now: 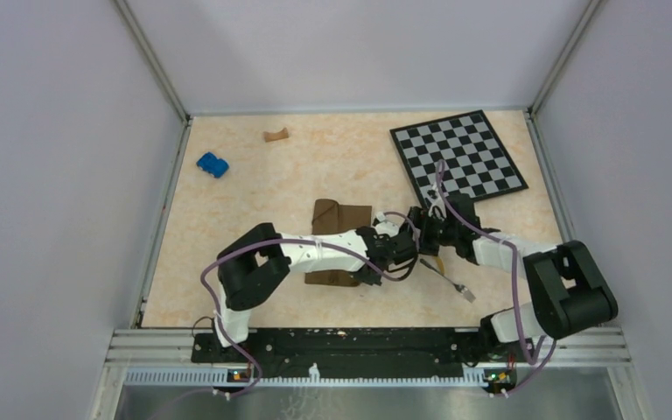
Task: Fold the napkin into a case and place the utensils inside
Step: Stuff the top corner of the smaller-rectangle-folded napkin at the center of the board.
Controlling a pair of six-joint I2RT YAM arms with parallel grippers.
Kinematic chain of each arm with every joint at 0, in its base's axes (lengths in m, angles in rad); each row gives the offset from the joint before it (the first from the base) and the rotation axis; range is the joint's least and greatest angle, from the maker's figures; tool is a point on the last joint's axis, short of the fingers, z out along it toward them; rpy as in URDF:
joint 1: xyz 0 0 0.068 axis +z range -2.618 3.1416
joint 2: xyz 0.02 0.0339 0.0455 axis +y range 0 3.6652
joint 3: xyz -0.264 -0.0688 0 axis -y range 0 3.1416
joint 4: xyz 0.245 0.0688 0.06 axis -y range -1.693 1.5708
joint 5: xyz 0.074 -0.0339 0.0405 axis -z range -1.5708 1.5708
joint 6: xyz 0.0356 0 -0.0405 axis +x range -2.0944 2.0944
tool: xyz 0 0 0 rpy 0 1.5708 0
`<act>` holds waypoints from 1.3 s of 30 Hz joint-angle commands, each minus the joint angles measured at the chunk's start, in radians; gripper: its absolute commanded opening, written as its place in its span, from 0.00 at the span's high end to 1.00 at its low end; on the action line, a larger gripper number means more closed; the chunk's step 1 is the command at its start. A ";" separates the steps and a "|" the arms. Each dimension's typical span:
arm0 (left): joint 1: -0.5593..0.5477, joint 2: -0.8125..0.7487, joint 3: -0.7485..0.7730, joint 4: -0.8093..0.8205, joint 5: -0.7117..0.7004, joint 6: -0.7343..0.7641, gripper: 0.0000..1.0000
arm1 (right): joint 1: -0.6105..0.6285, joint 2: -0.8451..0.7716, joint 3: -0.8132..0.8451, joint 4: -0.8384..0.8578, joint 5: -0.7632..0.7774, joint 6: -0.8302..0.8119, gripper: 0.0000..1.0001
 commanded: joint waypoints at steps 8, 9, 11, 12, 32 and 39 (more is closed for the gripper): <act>0.009 -0.160 -0.099 0.043 0.019 -0.015 1.00 | 0.108 0.259 0.061 0.393 -0.126 0.250 0.21; 0.009 -0.166 -0.099 0.042 0.019 -0.016 1.00 | 0.120 0.278 0.063 0.414 -0.127 0.266 0.22; 0.009 -0.178 -0.100 0.042 0.018 -0.015 1.00 | 0.140 0.311 0.067 0.448 -0.130 0.294 0.24; 0.010 -0.185 -0.098 0.040 0.016 -0.014 1.00 | 0.150 0.326 0.066 0.468 -0.131 0.307 0.24; 0.010 -0.230 -0.108 0.043 0.033 -0.016 1.00 | 0.150 0.446 0.124 0.595 -0.063 0.319 0.50; 0.009 -0.237 -0.117 0.047 0.037 -0.016 1.00 | 0.145 0.468 0.162 0.589 -0.043 0.305 0.61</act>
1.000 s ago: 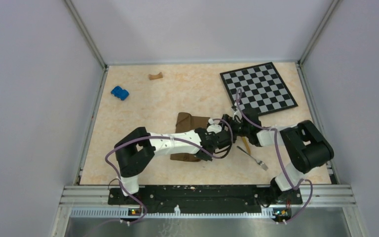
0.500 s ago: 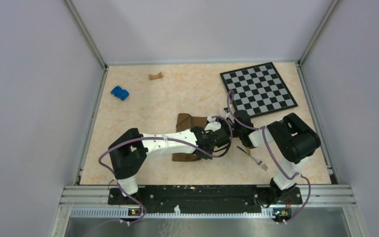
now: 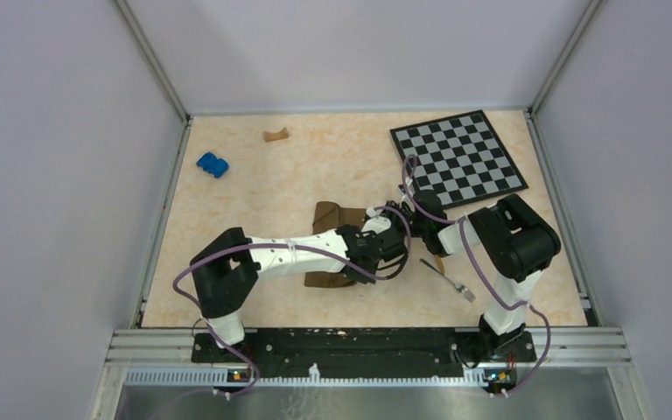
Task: Fold the napkin into a case and place the utensils inside
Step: Stuff the top corner of the smaller-rectangle-folded napkin at the center of the board.
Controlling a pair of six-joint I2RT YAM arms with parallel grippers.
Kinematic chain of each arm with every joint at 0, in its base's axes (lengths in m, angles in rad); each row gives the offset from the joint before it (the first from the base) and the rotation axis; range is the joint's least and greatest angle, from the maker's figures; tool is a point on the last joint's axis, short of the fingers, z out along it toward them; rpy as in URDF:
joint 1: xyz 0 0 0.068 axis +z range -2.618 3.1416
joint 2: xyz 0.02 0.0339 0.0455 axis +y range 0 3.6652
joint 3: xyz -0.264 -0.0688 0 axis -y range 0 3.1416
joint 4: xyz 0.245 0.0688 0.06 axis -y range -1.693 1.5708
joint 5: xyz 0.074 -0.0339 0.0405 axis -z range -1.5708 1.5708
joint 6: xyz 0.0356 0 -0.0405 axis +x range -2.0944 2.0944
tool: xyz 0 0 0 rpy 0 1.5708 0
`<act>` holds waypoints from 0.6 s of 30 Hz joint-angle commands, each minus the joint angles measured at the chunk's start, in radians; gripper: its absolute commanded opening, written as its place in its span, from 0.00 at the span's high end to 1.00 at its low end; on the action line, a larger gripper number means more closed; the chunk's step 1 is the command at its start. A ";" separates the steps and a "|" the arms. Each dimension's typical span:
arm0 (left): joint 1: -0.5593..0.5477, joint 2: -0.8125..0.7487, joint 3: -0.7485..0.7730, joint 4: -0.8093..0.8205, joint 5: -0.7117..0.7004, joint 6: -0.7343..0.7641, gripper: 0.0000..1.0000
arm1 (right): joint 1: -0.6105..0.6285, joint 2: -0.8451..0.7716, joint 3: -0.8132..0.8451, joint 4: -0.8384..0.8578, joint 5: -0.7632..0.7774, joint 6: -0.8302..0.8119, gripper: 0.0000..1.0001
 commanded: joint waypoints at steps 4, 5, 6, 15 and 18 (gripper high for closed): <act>0.002 -0.061 -0.012 0.028 0.009 -0.002 1.00 | -0.010 0.015 0.056 0.025 0.038 -0.044 0.76; 0.002 -0.060 -0.010 0.031 0.014 0.004 1.00 | -0.009 0.012 0.059 0.019 0.041 -0.054 0.80; 0.002 -0.060 -0.008 0.038 0.024 0.009 1.00 | -0.009 0.010 0.062 0.012 0.043 -0.065 0.87; 0.102 -0.215 -0.031 0.205 0.260 0.084 0.34 | -0.012 -0.009 0.063 -0.029 0.017 -0.158 1.00; 0.243 -0.338 -0.111 0.294 0.370 0.097 0.32 | -0.021 0.000 0.064 -0.024 -0.009 -0.170 1.00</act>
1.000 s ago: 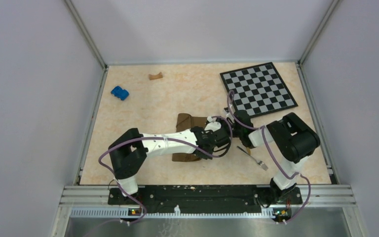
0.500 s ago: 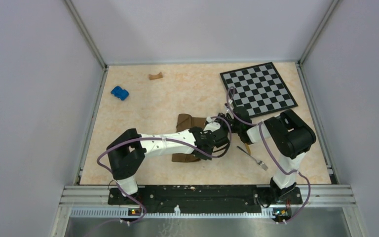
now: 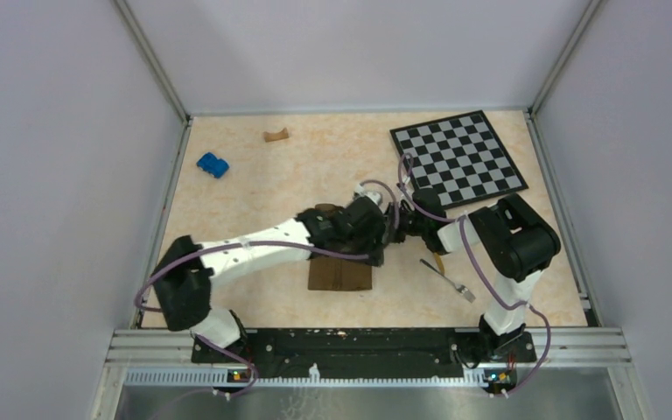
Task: Fold the napkin into a case and place the utensils inside
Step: Stuff the top corner of the smaller-rectangle-folded napkin at the center of the board.
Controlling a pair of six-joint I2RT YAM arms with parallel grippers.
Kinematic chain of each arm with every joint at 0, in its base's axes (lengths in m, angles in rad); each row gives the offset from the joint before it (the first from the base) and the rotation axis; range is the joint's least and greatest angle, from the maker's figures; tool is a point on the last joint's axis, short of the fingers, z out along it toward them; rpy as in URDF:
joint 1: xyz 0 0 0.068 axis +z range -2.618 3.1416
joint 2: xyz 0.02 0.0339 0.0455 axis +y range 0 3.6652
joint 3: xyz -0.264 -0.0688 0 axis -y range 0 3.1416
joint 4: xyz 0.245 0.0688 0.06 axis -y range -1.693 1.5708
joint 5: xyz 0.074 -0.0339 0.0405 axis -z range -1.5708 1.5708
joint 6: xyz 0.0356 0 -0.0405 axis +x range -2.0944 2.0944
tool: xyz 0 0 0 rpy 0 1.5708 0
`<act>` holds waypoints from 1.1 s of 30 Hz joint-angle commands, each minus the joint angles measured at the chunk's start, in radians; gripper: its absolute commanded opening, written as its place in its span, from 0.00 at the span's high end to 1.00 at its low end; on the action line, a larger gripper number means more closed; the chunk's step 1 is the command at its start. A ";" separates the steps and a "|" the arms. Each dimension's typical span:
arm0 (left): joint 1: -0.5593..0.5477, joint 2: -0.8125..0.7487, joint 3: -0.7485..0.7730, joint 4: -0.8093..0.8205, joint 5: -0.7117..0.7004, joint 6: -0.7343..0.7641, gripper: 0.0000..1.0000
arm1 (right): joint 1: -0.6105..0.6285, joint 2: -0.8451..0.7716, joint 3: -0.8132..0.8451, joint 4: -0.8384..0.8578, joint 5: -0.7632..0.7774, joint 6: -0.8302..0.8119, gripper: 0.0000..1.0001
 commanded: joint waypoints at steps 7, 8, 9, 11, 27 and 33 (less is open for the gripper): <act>0.490 -0.283 -0.266 0.381 0.333 0.024 0.56 | -0.064 0.010 0.074 -0.024 -0.099 -0.090 1.00; 0.519 -0.273 -0.280 0.404 0.356 0.016 0.60 | -0.068 0.010 0.082 -0.038 -0.104 -0.099 1.00; 0.533 -0.258 -0.287 0.440 0.371 0.014 0.64 | -0.070 0.008 0.089 -0.054 -0.104 -0.108 1.00; 0.548 -0.217 -0.295 0.481 0.382 0.005 0.71 | -0.071 0.006 0.101 -0.083 -0.103 -0.126 1.00; 0.557 0.126 -0.340 0.654 0.339 0.015 0.99 | -0.019 -0.034 0.209 -0.287 -0.023 -0.160 1.00; 0.550 0.159 -0.371 0.692 0.338 0.002 1.00 | 0.090 -0.060 0.277 -0.363 0.050 -0.081 1.00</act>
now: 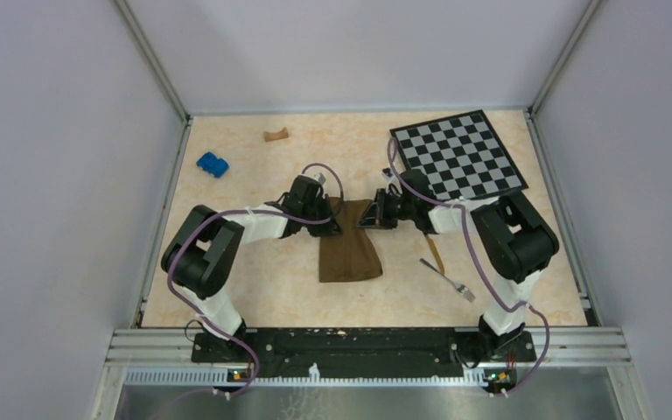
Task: Fold the napkin into a case and place the utensils inside
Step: Stuff the top corner of the smaller-rectangle-folded napkin at the center of the board.
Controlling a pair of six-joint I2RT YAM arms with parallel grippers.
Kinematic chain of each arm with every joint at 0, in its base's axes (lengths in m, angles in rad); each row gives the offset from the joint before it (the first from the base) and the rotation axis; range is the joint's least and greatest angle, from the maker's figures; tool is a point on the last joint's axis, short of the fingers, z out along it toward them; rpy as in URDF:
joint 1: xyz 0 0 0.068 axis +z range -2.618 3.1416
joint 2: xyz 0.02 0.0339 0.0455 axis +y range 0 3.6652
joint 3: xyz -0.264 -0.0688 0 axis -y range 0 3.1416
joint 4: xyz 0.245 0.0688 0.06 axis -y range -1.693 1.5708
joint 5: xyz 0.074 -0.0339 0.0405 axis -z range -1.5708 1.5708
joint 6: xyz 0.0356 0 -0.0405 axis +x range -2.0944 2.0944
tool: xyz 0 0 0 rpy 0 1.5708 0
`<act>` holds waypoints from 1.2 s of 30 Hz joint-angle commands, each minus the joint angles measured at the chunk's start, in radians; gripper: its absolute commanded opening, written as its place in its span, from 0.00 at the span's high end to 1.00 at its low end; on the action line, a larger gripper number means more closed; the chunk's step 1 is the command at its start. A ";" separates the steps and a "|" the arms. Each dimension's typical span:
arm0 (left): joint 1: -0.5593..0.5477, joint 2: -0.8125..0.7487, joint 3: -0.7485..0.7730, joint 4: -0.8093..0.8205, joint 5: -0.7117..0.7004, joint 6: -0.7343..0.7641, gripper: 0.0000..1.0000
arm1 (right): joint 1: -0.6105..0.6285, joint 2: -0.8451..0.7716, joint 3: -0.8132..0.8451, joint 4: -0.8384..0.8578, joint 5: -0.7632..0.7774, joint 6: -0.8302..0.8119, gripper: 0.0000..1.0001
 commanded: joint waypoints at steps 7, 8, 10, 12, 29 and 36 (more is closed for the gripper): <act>-0.014 0.051 -0.039 0.076 -0.029 -0.003 1.00 | 0.138 -0.039 0.026 0.110 0.149 0.296 1.00; -0.017 0.048 -0.042 0.080 -0.031 -0.006 1.00 | 0.139 -0.031 0.014 0.161 0.160 0.333 1.00; -0.020 0.039 -0.048 0.084 -0.027 -0.010 1.00 | 0.141 -0.019 0.003 0.206 0.183 0.395 1.00; -0.023 0.024 -0.058 0.091 -0.020 -0.015 1.00 | 0.140 -0.014 -0.011 0.247 0.198 0.446 1.00; 0.027 -0.338 -0.140 -0.111 -0.044 0.052 0.49 | 0.140 -0.012 -0.005 0.216 0.241 0.459 1.00; 0.065 -0.277 -0.202 -0.080 -0.062 0.057 0.49 | 0.149 0.006 0.018 0.207 0.244 0.458 1.00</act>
